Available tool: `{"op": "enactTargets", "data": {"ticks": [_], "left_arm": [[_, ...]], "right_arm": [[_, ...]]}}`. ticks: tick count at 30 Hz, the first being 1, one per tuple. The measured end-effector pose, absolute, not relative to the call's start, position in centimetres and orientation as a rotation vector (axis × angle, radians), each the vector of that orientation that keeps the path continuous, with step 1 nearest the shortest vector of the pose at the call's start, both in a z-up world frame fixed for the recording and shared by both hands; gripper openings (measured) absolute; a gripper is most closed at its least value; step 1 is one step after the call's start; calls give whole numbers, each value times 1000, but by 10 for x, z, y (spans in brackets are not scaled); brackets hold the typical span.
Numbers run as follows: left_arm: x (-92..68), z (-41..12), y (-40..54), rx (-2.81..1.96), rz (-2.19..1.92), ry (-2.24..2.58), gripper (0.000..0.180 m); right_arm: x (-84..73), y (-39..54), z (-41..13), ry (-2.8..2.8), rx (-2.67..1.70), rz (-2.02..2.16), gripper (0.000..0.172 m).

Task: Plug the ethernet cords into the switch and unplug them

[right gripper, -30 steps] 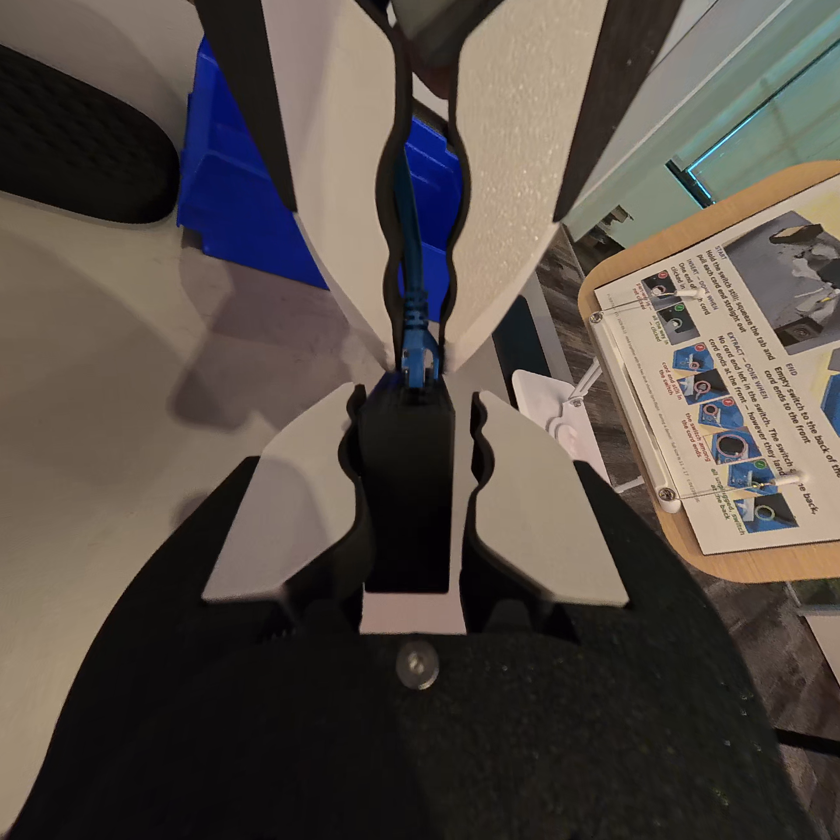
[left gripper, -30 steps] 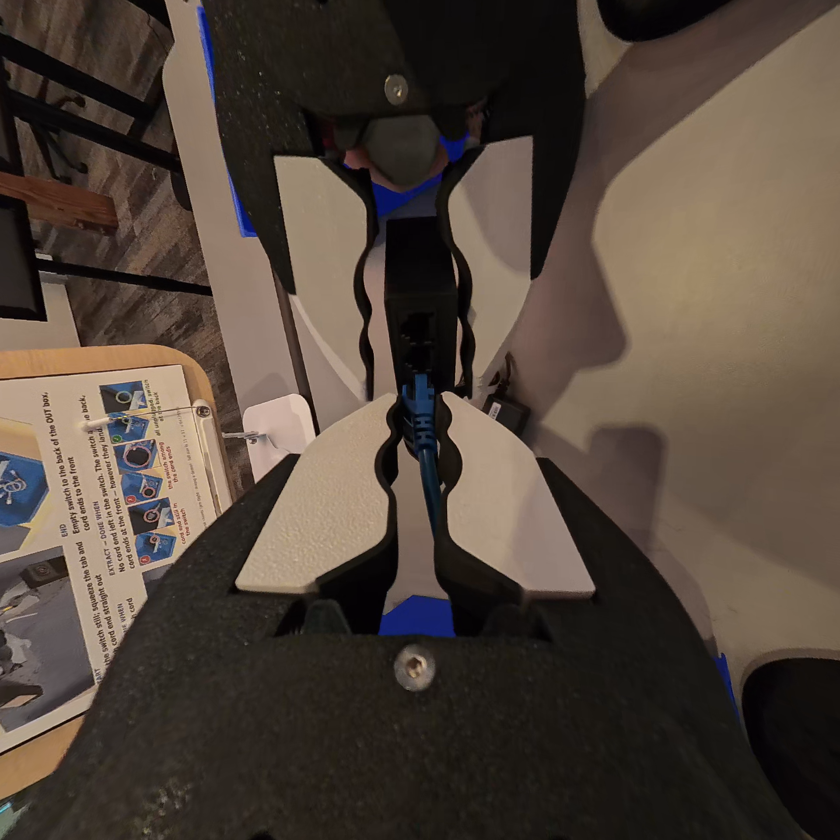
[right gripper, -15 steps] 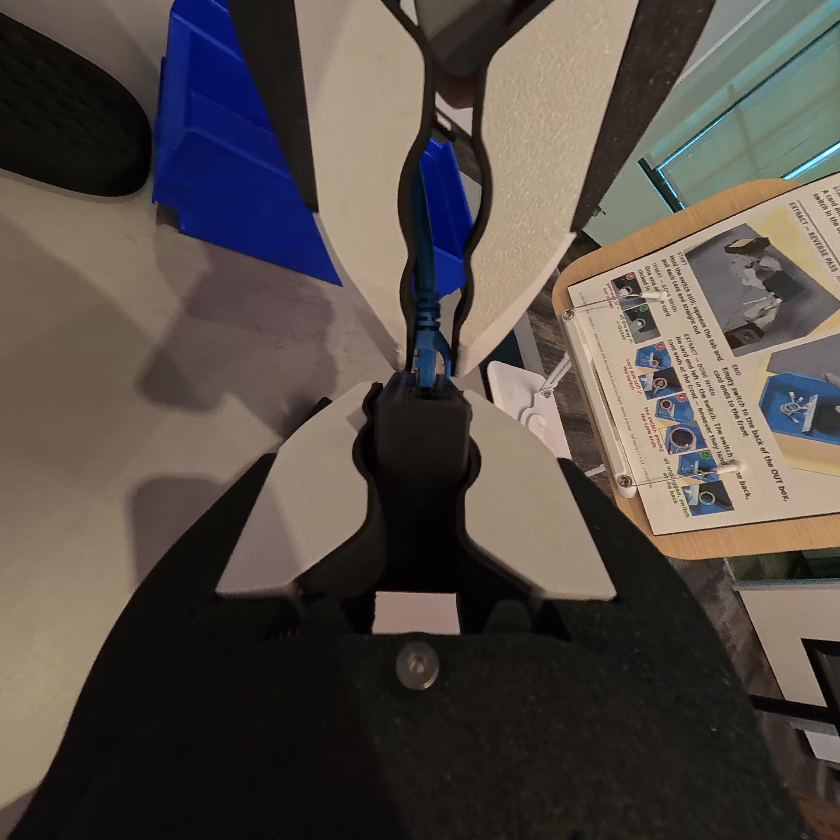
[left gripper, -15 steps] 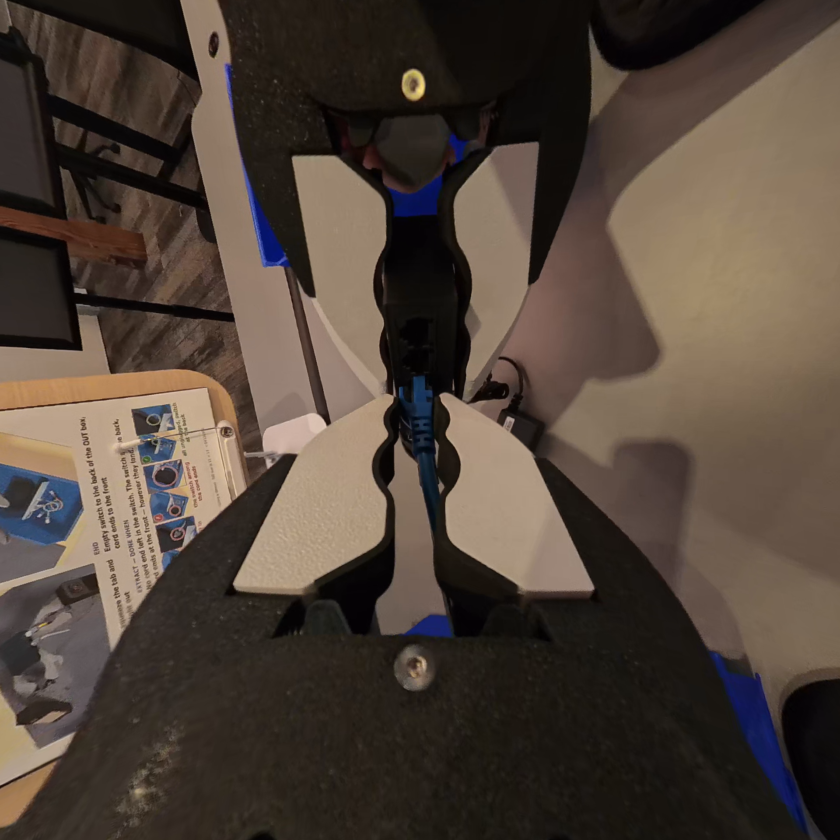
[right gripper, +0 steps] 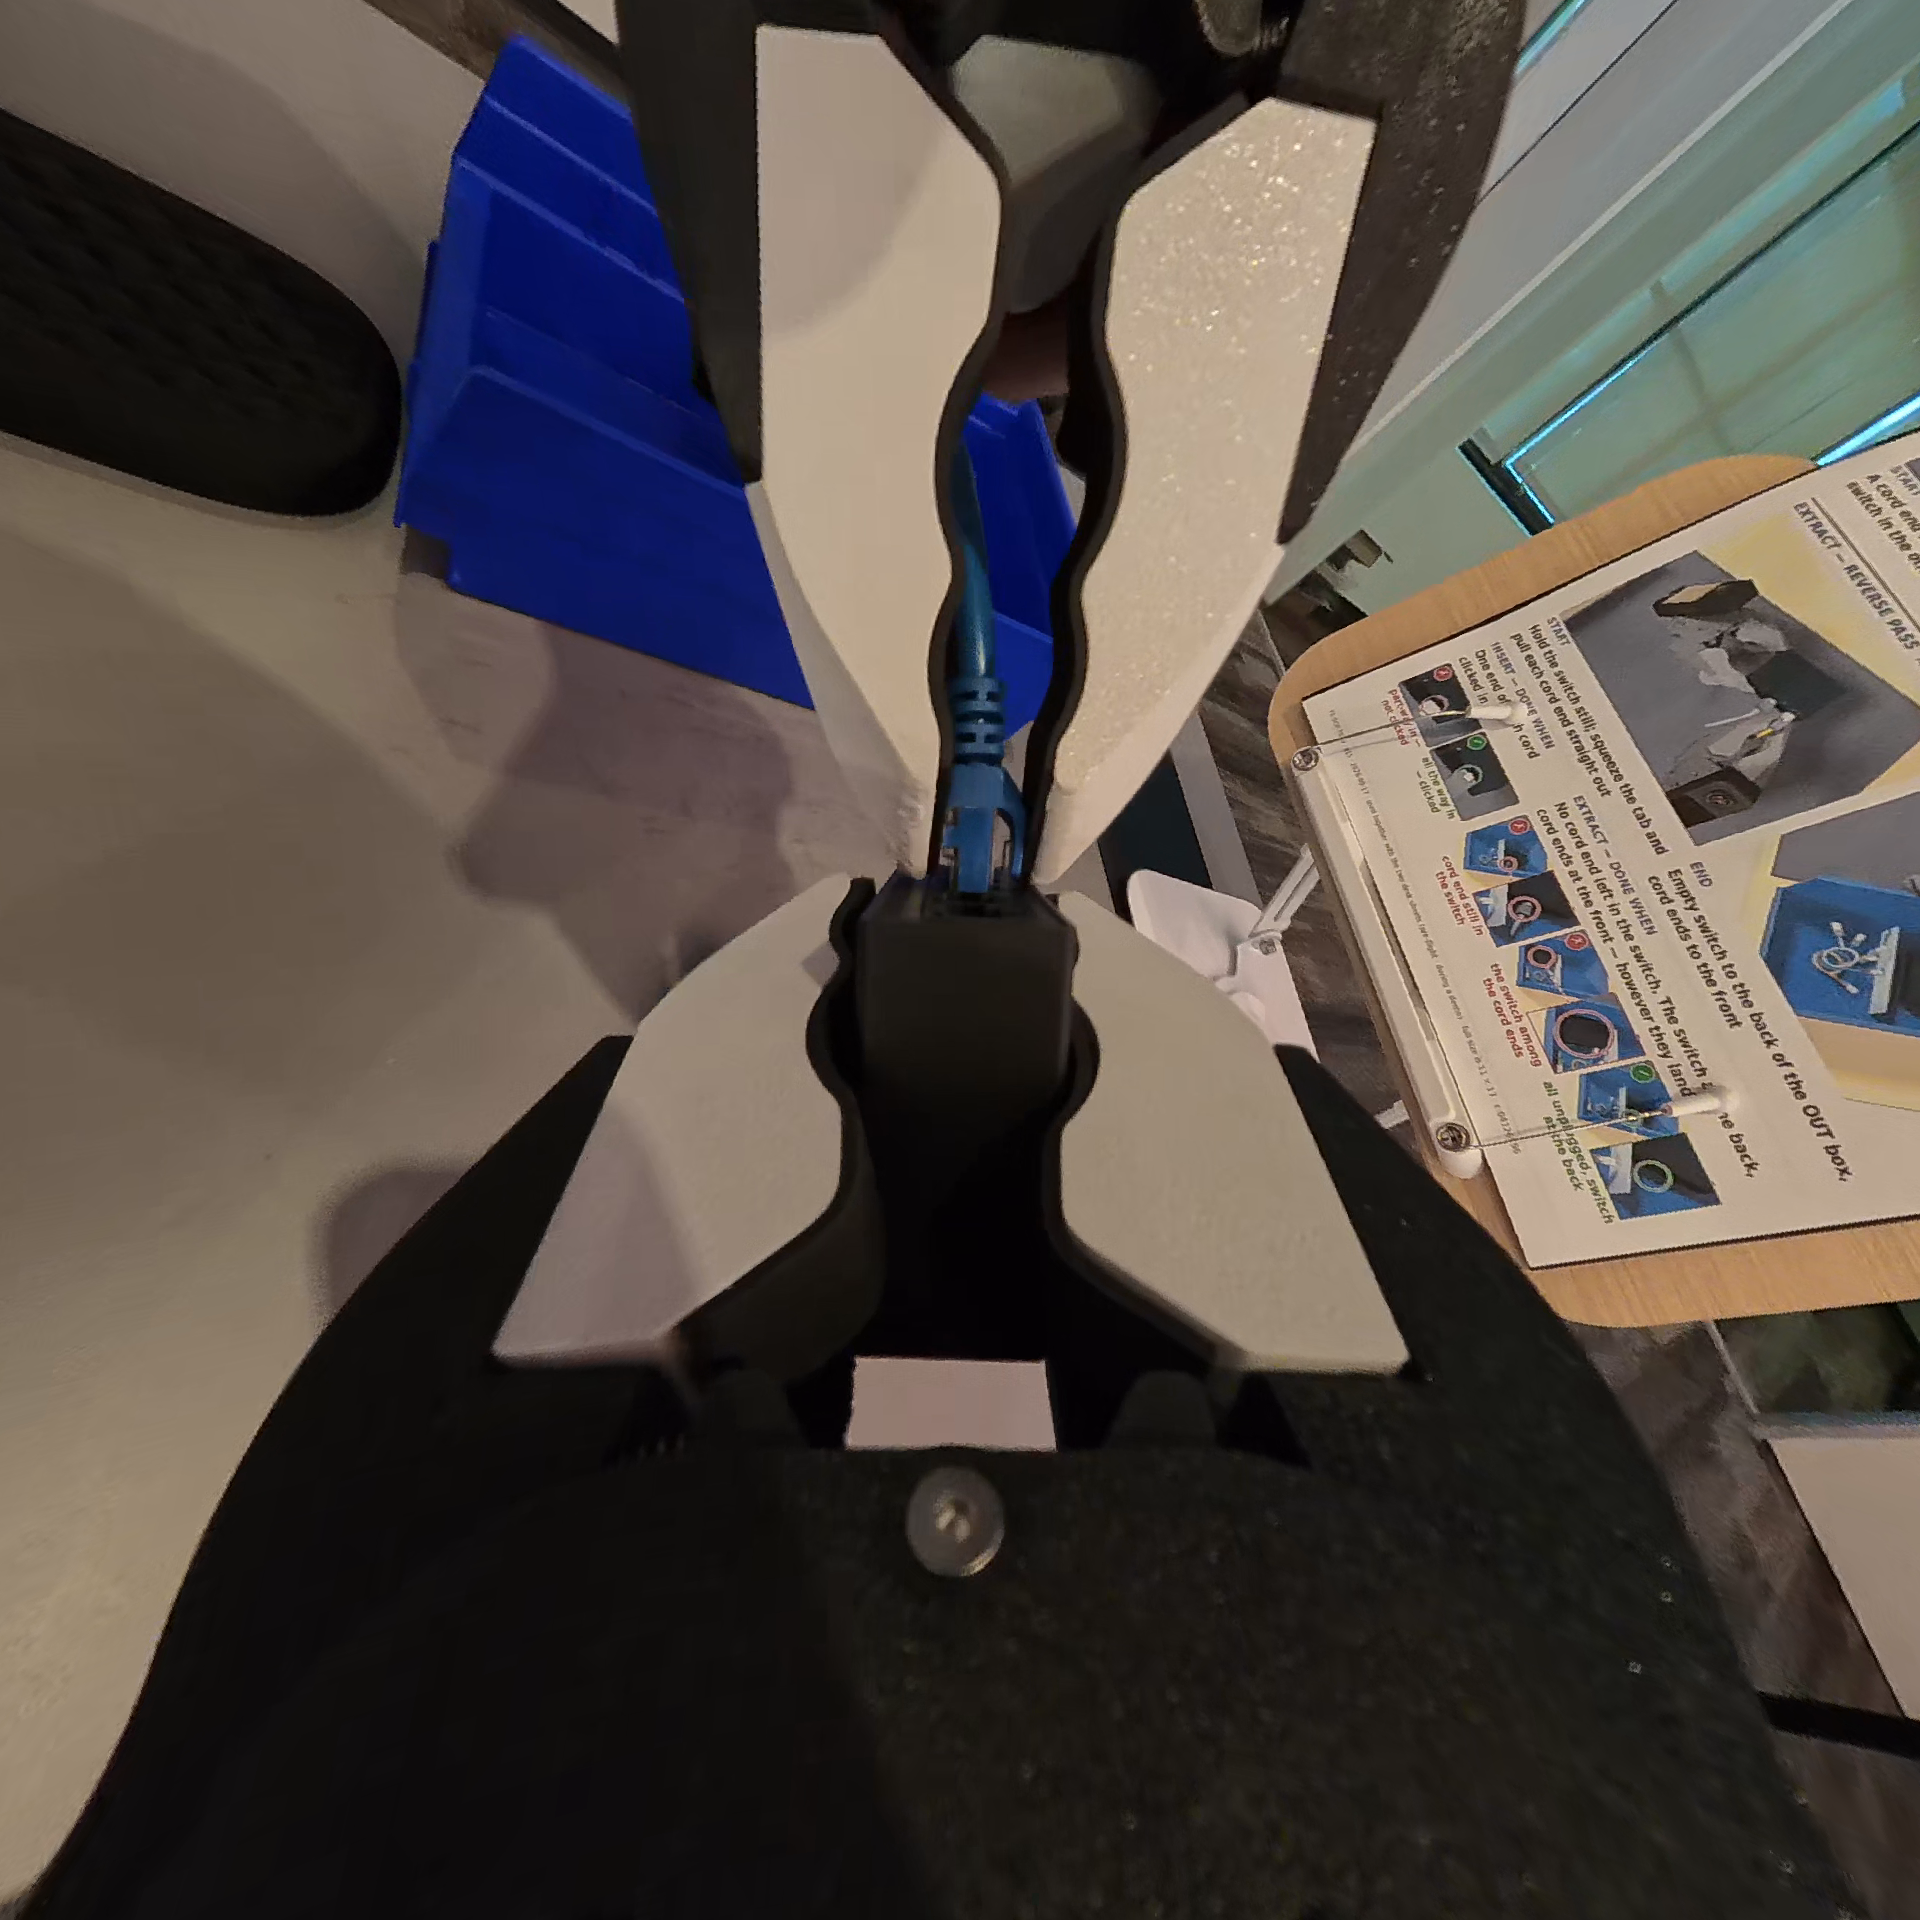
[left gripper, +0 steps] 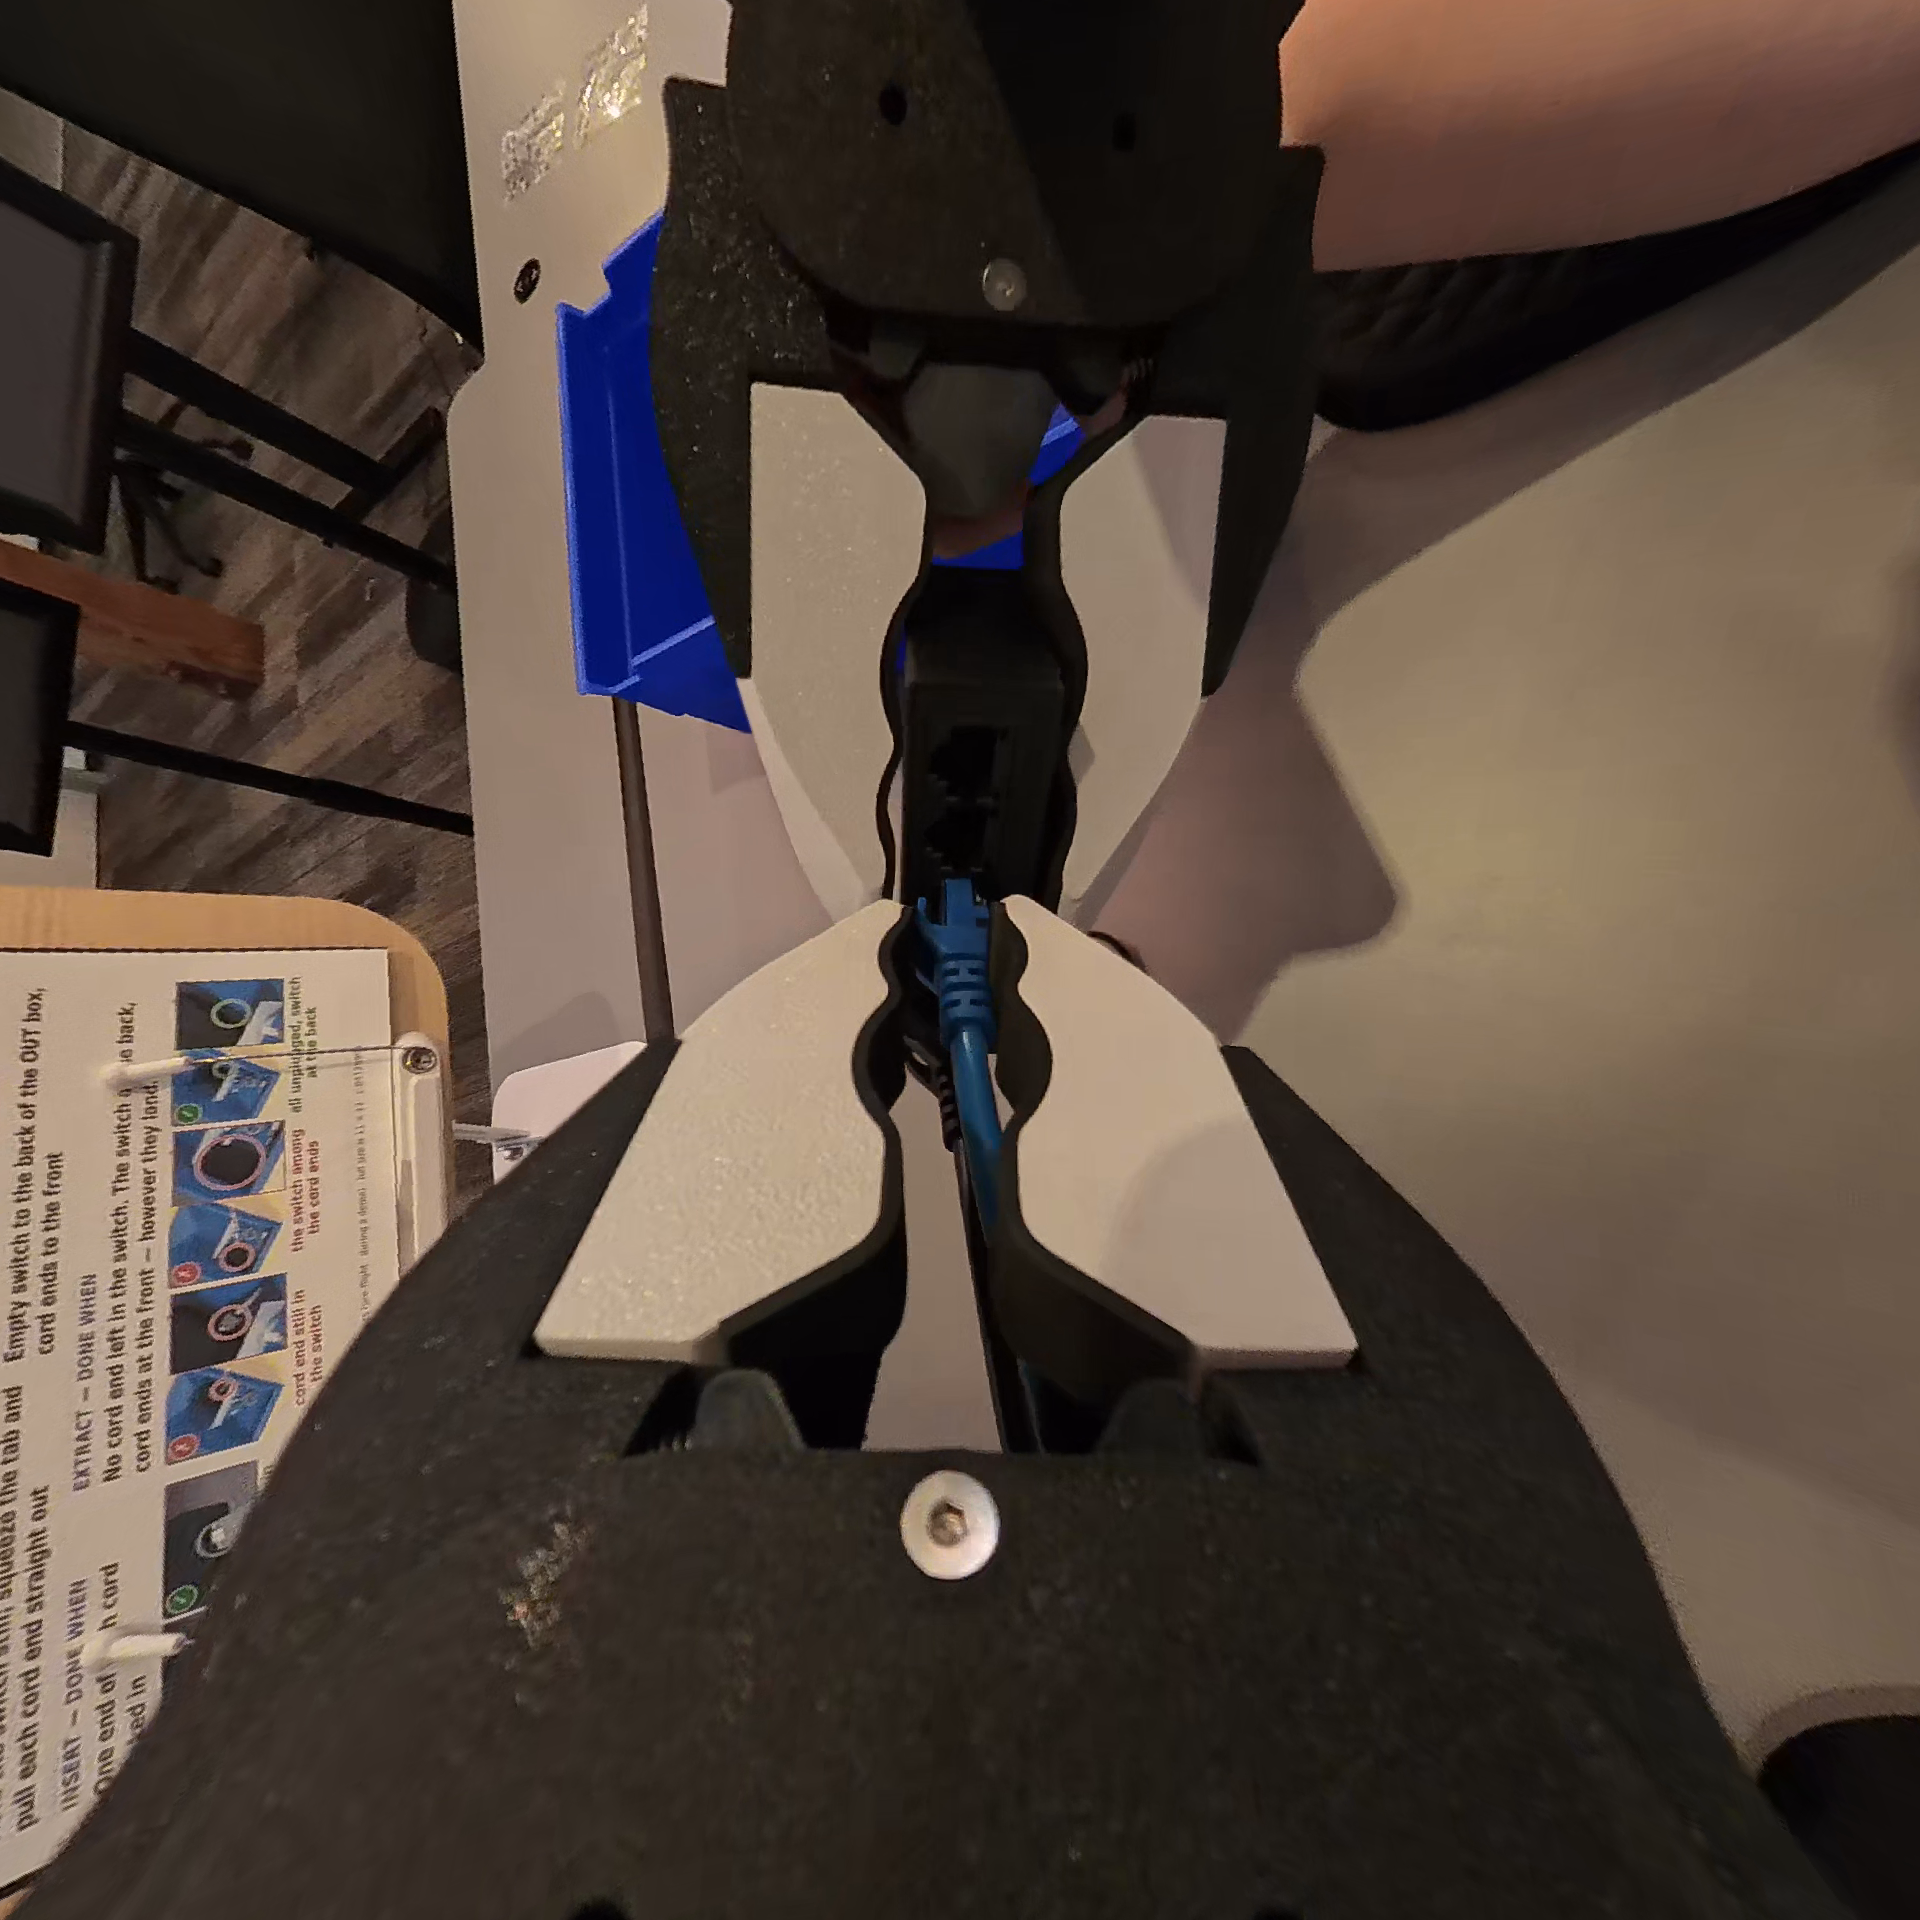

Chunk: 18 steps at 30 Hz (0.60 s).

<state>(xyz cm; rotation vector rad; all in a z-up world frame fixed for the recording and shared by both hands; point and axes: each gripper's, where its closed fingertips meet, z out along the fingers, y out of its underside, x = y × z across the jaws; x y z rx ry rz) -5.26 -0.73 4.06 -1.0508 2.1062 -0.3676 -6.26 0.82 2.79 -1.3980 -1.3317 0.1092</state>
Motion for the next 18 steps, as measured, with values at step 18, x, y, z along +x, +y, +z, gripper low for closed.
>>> {"op": "enactTargets", "data": {"ticks": [18], "left_arm": [[-58,30,-9,-1102,-275,2202,12]], "right_arm": [[-66,7,12,-1376,-1500,114,31]]}}
